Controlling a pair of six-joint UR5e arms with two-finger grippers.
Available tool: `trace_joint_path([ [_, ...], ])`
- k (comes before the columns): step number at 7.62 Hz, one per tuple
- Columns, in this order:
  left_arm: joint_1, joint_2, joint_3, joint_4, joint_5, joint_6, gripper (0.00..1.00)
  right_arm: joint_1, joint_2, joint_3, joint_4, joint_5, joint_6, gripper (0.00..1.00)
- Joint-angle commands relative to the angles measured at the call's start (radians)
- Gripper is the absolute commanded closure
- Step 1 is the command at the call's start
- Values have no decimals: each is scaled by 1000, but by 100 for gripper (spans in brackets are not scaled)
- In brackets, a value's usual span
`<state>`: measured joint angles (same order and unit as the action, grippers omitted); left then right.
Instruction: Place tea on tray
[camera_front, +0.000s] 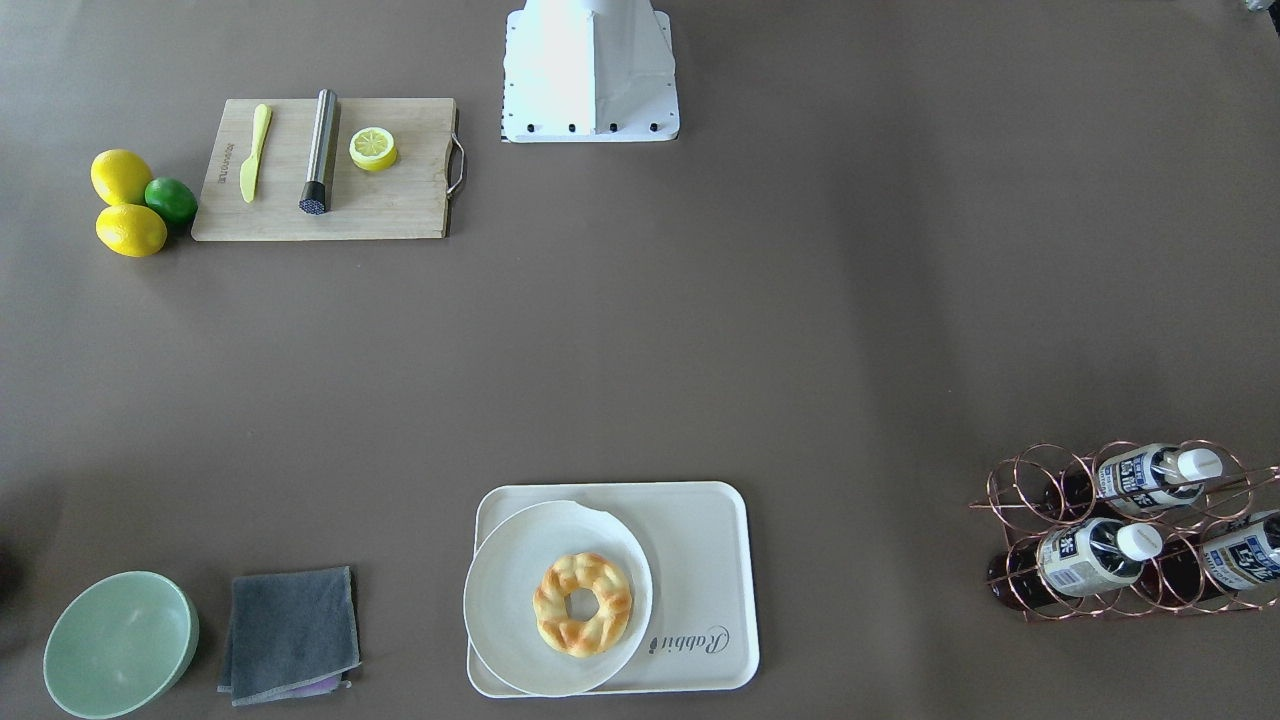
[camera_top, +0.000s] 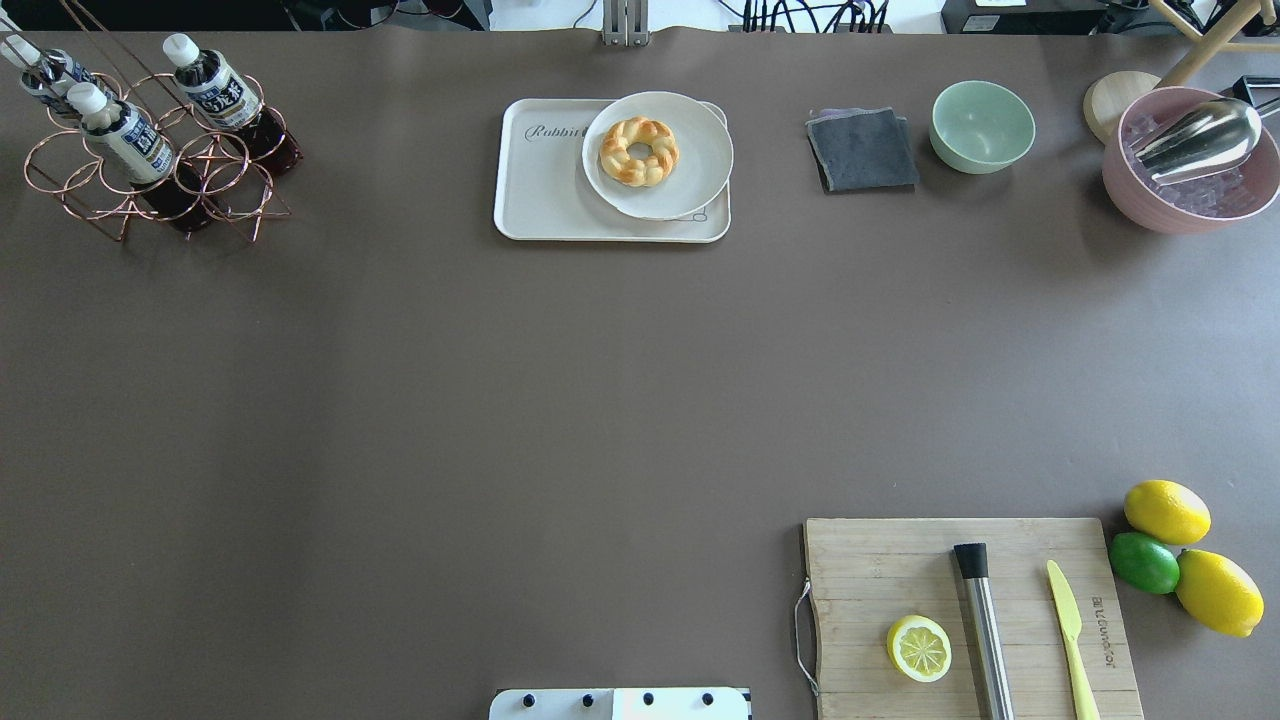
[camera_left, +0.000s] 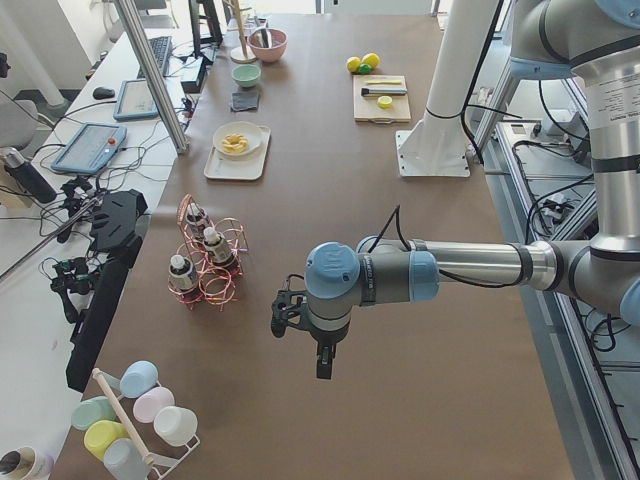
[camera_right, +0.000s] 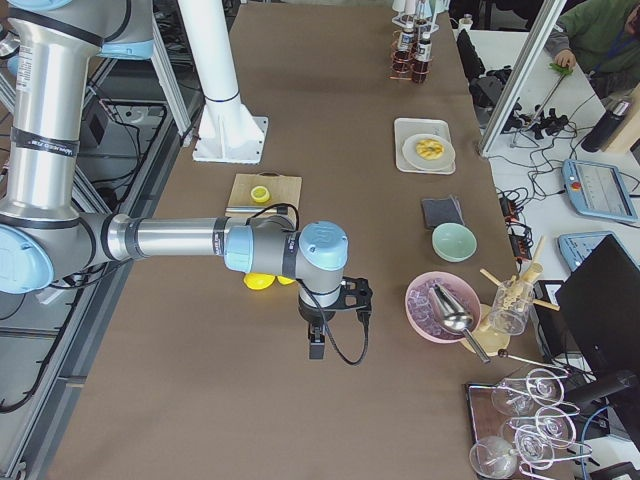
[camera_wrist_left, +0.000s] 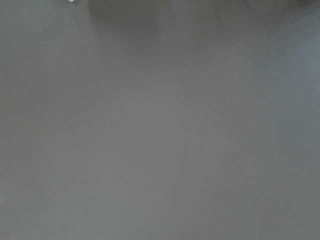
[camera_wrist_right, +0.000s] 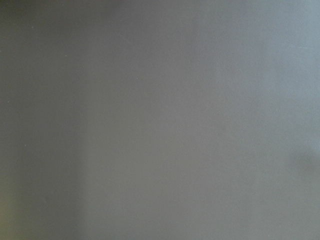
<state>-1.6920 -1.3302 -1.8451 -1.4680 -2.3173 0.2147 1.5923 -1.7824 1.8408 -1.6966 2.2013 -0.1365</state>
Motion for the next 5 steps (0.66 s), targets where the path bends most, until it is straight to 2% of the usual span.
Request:
trace_joint_path([
  [1,-2,-6,-2,0,1,0,2,0,0,0,0,0,0,0],
  [5,-2,-12,0,-2,-1,0,2,0,1,0,0,-2,0,0],
])
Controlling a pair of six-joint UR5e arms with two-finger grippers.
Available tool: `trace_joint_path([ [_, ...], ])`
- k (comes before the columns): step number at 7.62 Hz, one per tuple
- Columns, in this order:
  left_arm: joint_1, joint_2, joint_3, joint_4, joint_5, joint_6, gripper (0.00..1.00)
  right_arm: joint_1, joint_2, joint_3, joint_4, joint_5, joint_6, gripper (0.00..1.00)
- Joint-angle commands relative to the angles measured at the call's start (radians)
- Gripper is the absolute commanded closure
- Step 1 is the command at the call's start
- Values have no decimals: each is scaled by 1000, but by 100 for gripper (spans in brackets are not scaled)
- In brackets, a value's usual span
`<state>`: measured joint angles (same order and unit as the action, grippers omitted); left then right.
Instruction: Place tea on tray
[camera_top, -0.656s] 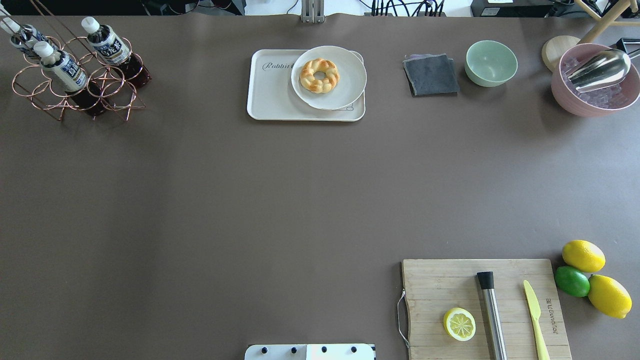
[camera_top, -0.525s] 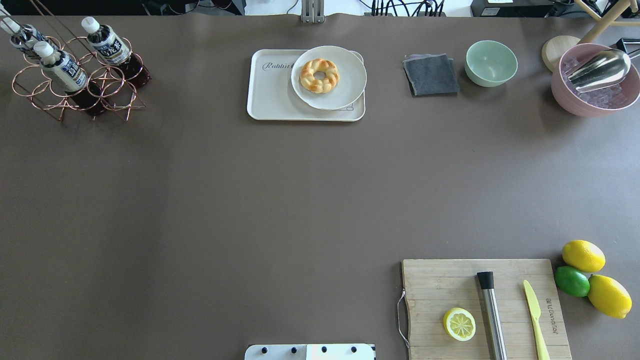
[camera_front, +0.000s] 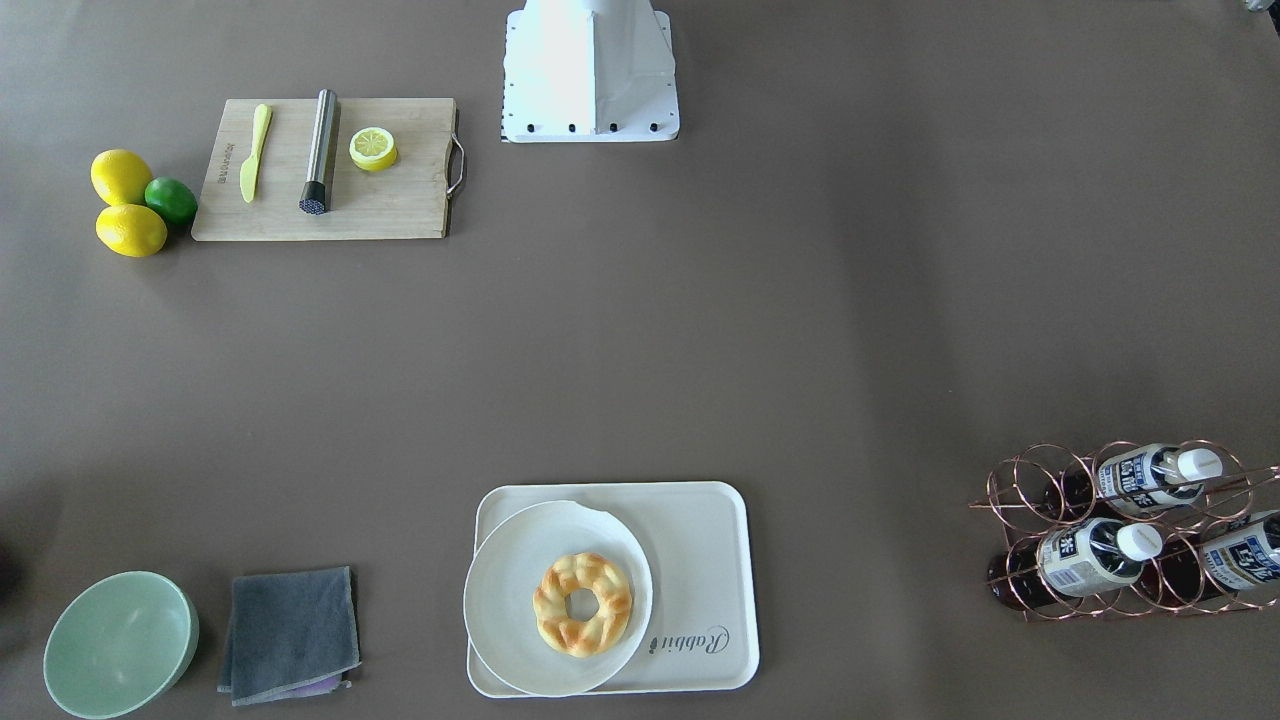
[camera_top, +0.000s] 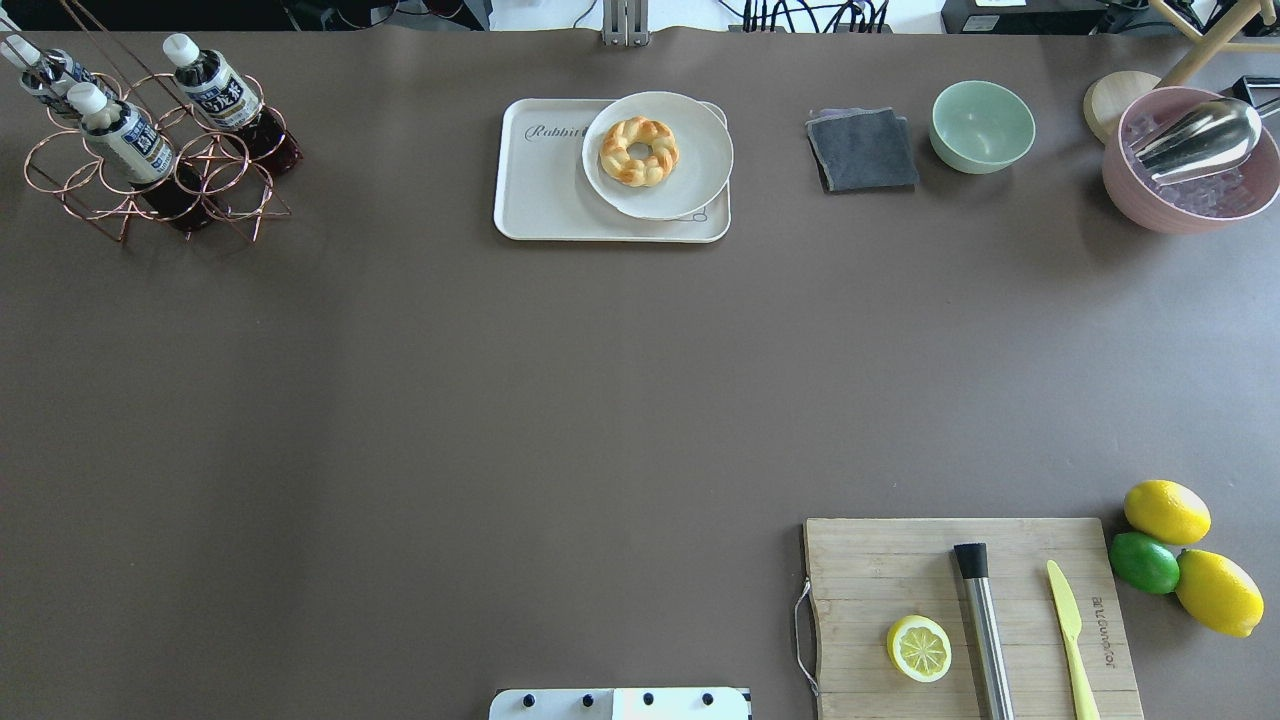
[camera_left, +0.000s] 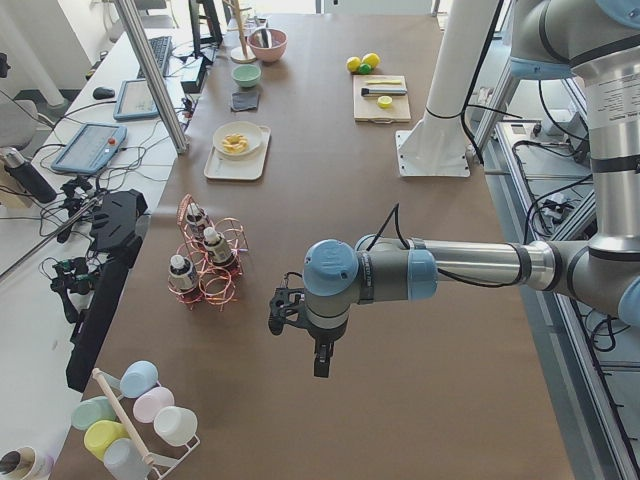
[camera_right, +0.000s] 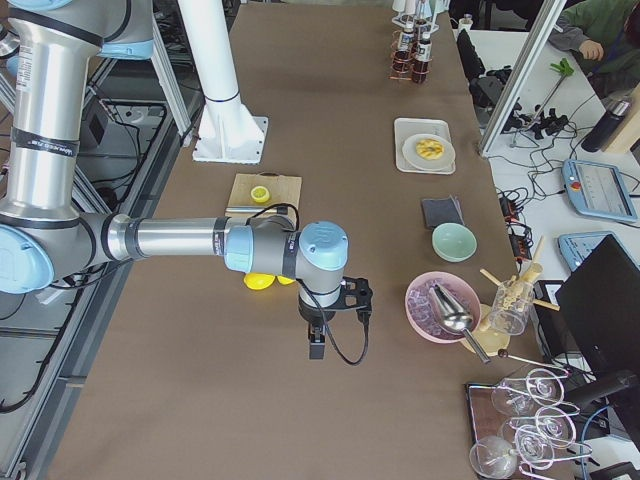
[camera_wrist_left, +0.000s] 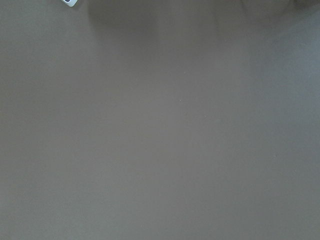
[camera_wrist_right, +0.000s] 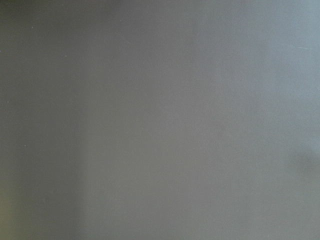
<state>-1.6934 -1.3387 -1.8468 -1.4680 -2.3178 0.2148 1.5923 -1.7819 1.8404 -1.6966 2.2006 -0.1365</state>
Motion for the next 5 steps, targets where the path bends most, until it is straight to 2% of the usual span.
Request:
trace_joint_path([
  [1,0,-4,0,0,0,0,2,0,1,0,0,-1,0,0],
  [5,0,-5,-20,0,0,-2,2,0,-1,-1,0,2,-8,0],
])
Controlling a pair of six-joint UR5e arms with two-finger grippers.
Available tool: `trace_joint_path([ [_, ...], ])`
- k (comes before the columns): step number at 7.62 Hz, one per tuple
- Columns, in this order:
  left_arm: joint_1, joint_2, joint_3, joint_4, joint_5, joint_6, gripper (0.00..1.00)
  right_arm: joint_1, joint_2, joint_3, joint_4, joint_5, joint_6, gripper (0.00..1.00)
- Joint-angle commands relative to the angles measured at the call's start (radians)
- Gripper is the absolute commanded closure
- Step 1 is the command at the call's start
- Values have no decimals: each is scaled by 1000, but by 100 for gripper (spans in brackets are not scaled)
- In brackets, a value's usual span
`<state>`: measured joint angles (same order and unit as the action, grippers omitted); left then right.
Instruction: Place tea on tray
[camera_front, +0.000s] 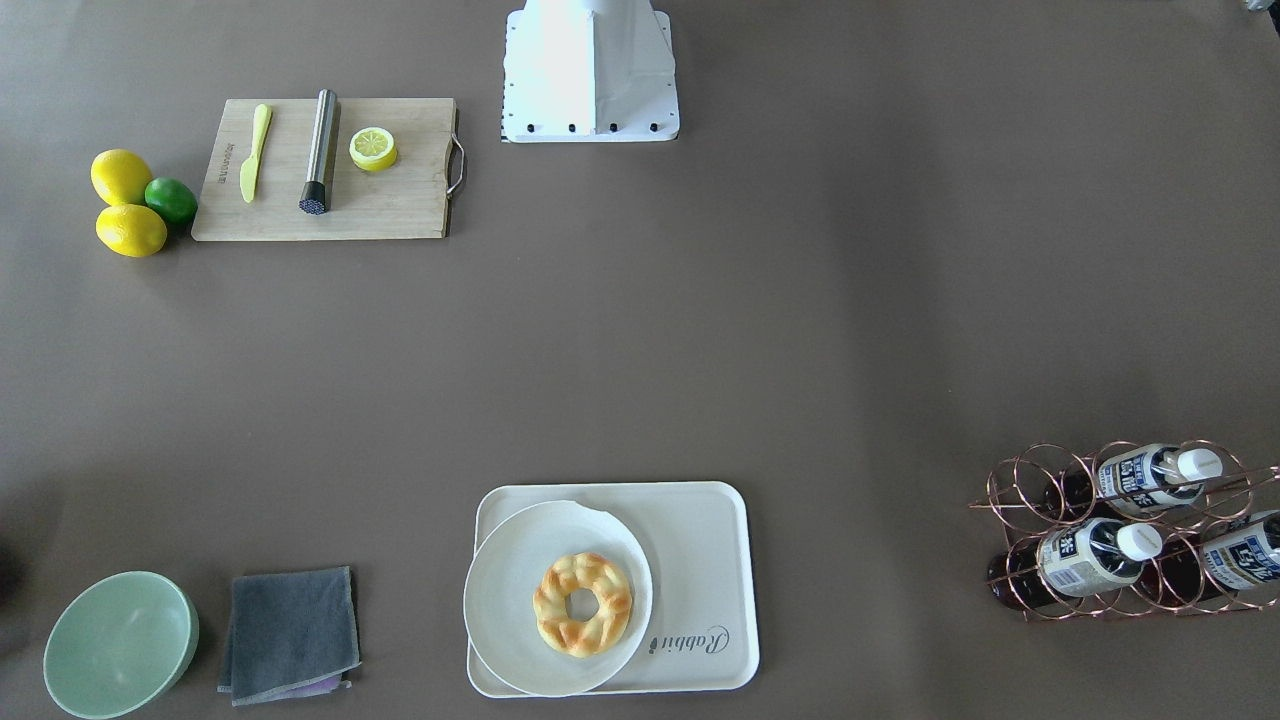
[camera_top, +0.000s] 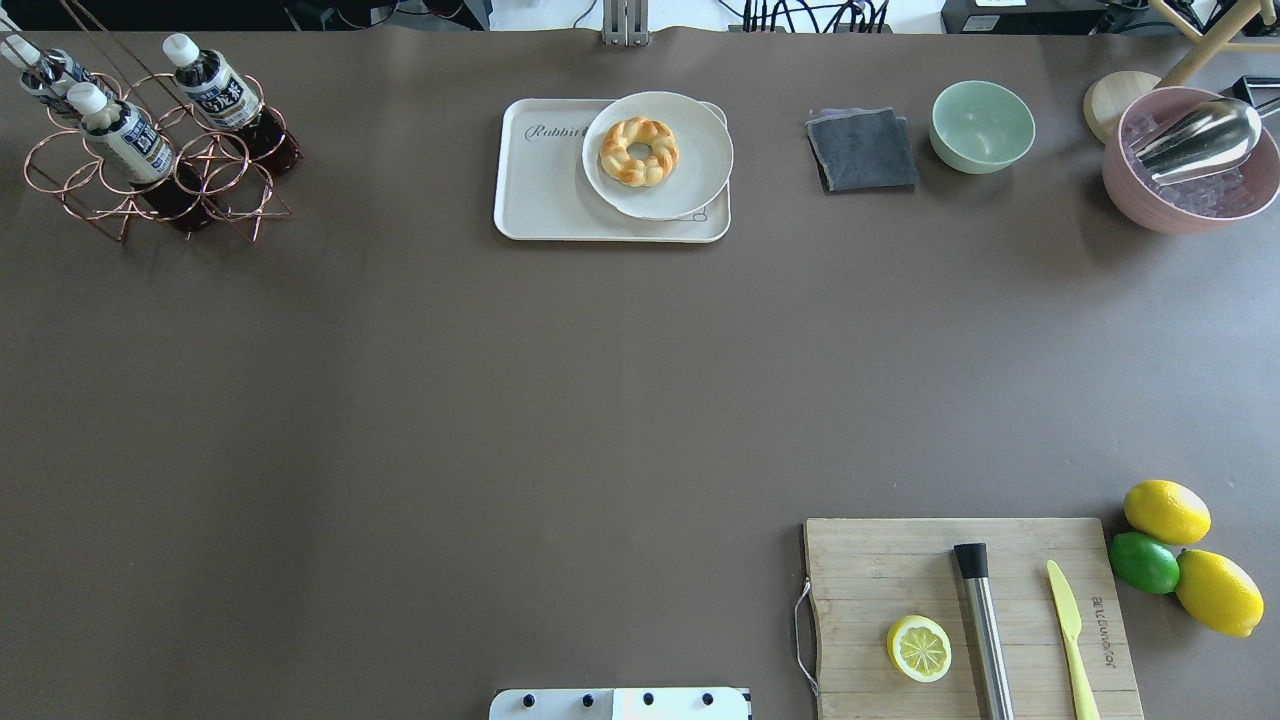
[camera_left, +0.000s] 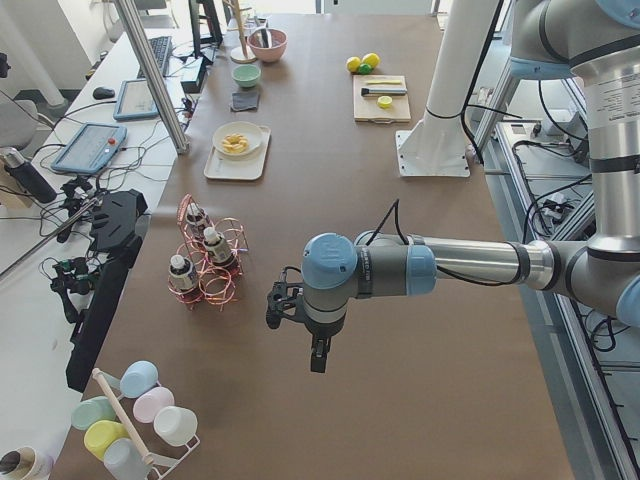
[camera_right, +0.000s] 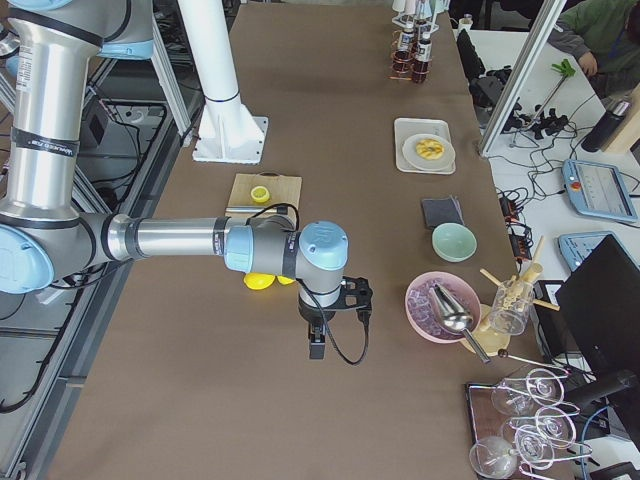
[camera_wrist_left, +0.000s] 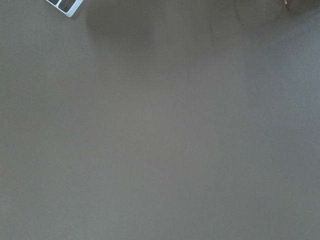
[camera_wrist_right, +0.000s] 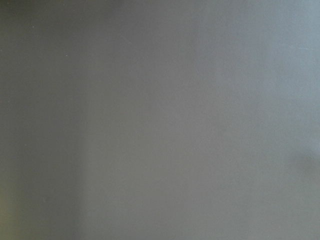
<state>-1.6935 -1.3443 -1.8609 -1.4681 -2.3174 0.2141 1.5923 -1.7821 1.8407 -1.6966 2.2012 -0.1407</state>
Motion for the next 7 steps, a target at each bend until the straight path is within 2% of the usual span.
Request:
trace_joint_path([
  [1,-2,0,-10,2,-7,-5,2,0,-3,-1,0,2,-7,0],
  [4,-17,-1,-23,0,0,-7,2,-2,-5,-3,0,0,-7,0],
  [6,-18,-83,11,-101,-4,-13,2,0,-5,-11,-2,-1,-7,0],
  [7,-12,-85,52,-98,-1,-15,2,0,-11,-9,-2,-1,-8,0],
])
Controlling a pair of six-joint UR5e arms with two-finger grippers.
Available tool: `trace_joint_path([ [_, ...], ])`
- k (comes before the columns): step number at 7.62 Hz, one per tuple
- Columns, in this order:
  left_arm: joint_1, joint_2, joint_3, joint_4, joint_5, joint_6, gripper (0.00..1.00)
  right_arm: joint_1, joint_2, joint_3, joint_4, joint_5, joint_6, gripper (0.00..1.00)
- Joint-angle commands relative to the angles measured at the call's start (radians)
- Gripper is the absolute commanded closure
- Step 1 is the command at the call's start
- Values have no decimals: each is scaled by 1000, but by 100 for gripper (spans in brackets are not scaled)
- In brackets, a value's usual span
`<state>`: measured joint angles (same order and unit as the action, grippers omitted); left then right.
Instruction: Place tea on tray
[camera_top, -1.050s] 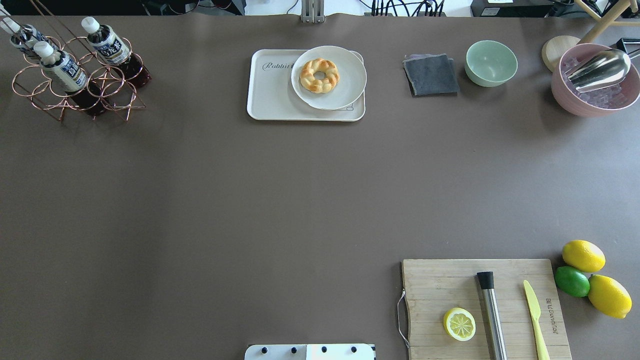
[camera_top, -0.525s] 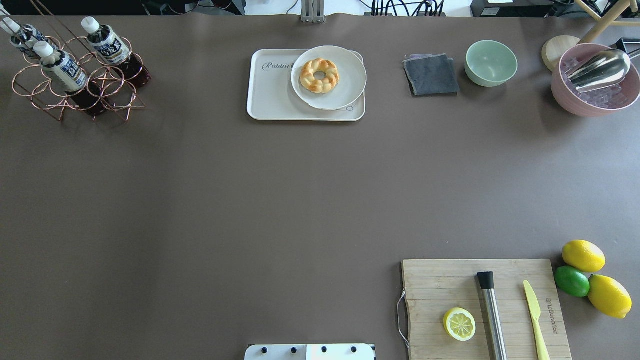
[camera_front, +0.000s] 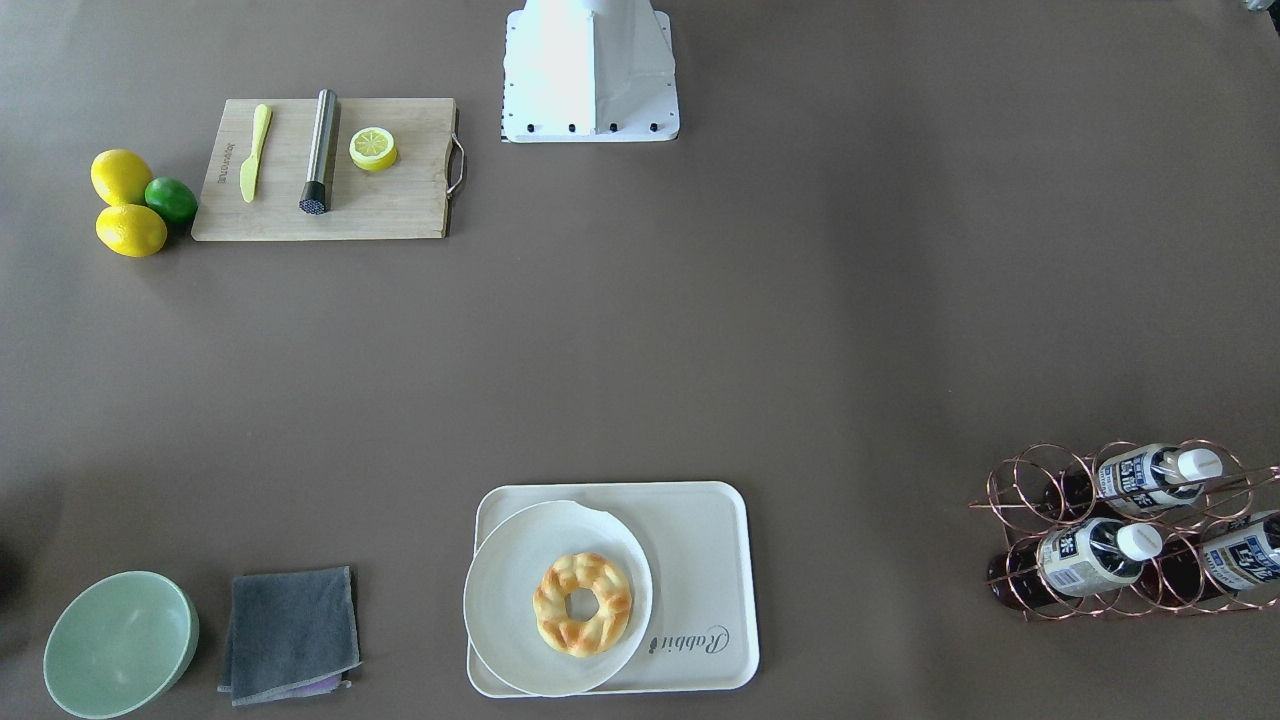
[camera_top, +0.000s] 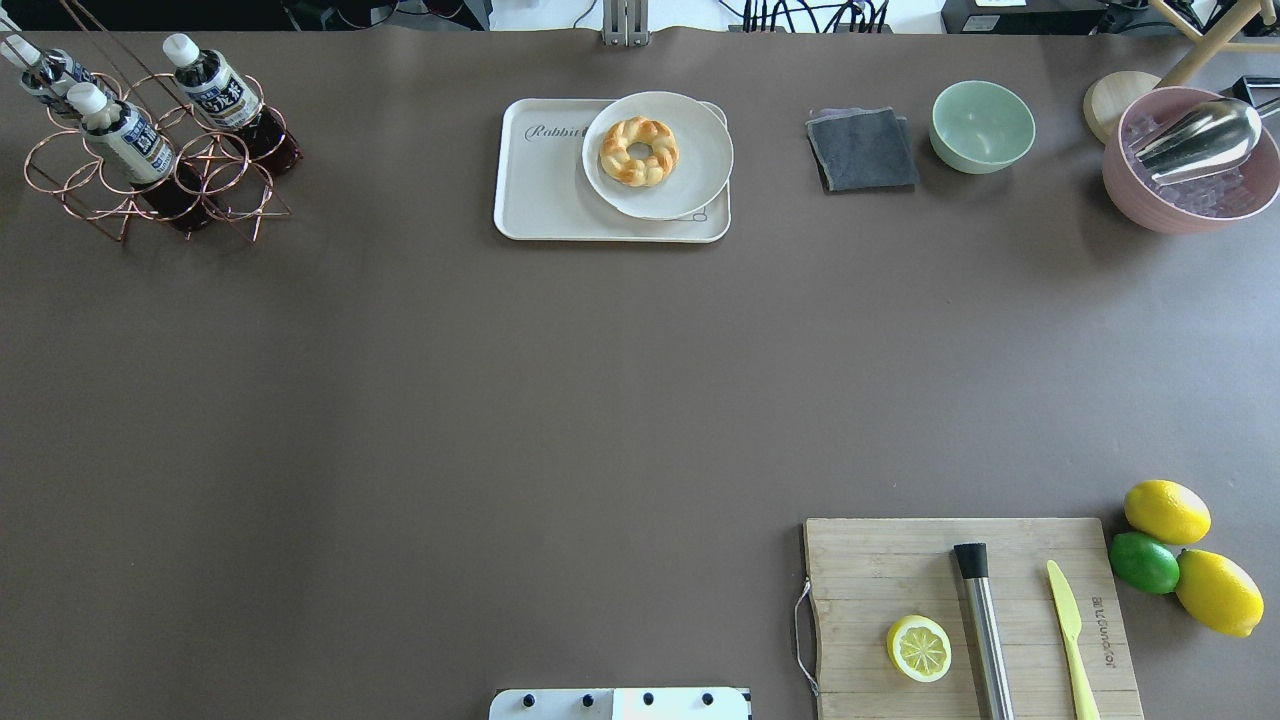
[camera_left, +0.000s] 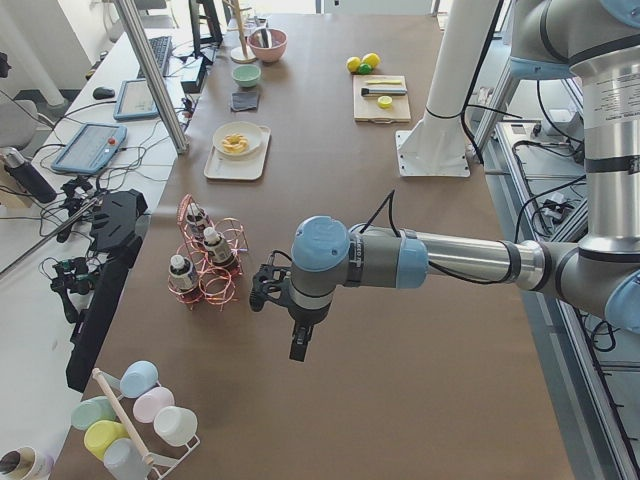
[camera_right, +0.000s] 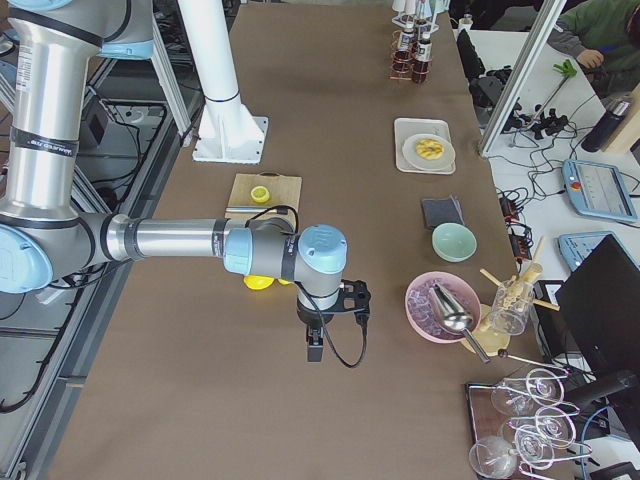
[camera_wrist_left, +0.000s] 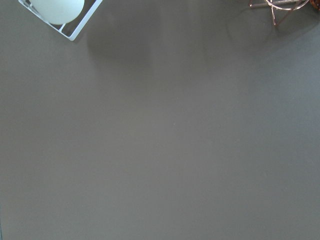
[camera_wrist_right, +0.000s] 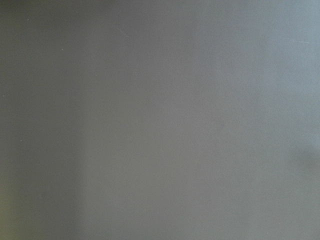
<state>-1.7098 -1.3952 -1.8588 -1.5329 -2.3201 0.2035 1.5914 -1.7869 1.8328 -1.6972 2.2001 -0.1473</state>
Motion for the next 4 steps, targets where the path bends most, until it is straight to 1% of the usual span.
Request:
trace_joint_path([
  [1,4,-62,81,-33,-2,10,2,1,-8,-1,1,-5,-1,0],
  [2,-2,-45,64,-36,-8,17,2,2,-8,-4,-4,-10,-1,0],
  [3,-2,-27,69,-35,-10,16,2,2,-9,-4,-7,-10,0,0],
  [4,-1,-28,61,-38,-12,13,2,5,-9,-3,-7,-10,0,0],
])
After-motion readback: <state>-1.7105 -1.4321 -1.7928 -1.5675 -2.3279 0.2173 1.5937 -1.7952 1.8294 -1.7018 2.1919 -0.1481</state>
